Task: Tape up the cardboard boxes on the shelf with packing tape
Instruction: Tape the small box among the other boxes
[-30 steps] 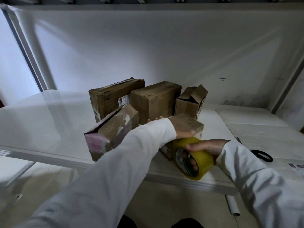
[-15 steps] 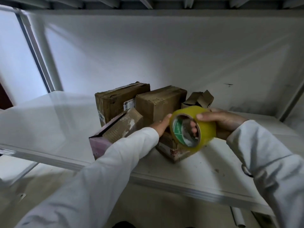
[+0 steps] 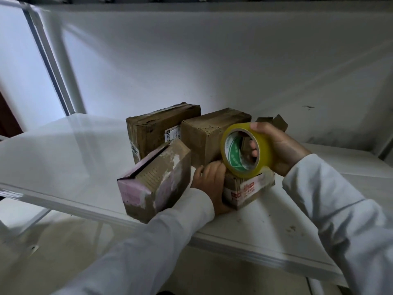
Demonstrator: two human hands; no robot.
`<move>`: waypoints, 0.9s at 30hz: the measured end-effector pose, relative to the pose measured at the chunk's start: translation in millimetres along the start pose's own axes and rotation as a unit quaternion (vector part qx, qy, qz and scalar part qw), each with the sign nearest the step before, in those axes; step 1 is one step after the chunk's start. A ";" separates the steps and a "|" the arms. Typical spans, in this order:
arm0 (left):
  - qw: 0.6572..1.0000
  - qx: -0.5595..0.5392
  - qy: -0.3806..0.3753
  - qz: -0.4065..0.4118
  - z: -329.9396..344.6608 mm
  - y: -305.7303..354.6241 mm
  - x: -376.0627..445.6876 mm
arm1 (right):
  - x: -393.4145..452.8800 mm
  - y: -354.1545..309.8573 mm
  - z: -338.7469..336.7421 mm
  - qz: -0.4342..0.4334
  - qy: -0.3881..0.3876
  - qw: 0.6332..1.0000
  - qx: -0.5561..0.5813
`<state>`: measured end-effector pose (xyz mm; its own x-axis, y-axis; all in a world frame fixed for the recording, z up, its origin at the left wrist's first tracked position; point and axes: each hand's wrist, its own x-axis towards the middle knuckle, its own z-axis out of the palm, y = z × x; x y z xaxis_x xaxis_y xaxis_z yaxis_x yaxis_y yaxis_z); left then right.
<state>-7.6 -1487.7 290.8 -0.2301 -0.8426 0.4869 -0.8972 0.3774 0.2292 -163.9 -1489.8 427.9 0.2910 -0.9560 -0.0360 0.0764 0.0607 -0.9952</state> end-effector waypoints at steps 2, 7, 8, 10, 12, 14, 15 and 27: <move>0.999 -0.041 -0.012 -0.033 -6.1 0.5 5.2 | 2.6 -0.8 3.3 -0.021 -0.008 1.000 0.019; 0.963 -0.167 -0.066 -0.201 -22.9 -3.3 16.2 | 15.6 10.9 19.6 -0.041 -0.015 0.999 -0.022; 0.954 -0.183 -0.067 -0.226 -24.2 -4.9 16.3 | 17.4 15.9 24.7 -0.037 -0.015 0.998 -0.051; 0.947 -0.190 -0.077 -0.247 -26.0 -8.0 17.2 | 21.4 22.3 32.1 -0.025 -0.007 0.997 -0.076; 0.947 -0.185 -0.089 -0.248 -28.6 -9.3 18.4 | 22.6 18.6 33.7 -0.003 0.018 0.996 -0.085; 0.946 -0.183 -0.106 -0.245 -30.3 -9.9 19.8 | 20.3 9.7 32.2 0.009 0.031 0.993 -0.115; 0.946 -0.181 -0.113 -0.243 -30.8 -9.6 19.8 | 18.5 5.9 30.8 0.008 0.031 0.991 -0.133; 0.957 -0.112 -0.159 -0.215 -37.1 -11.5 25.0 | -3.4 23.1 30.7 -0.033 0.076 0.992 -0.093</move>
<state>10.9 -1498.8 331.7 0.0079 -0.9994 0.0347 -0.8399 0.0122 0.5427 -133.9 -1476.3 407.8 0.1432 -0.9892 0.0315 -0.0906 -0.0448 -0.9949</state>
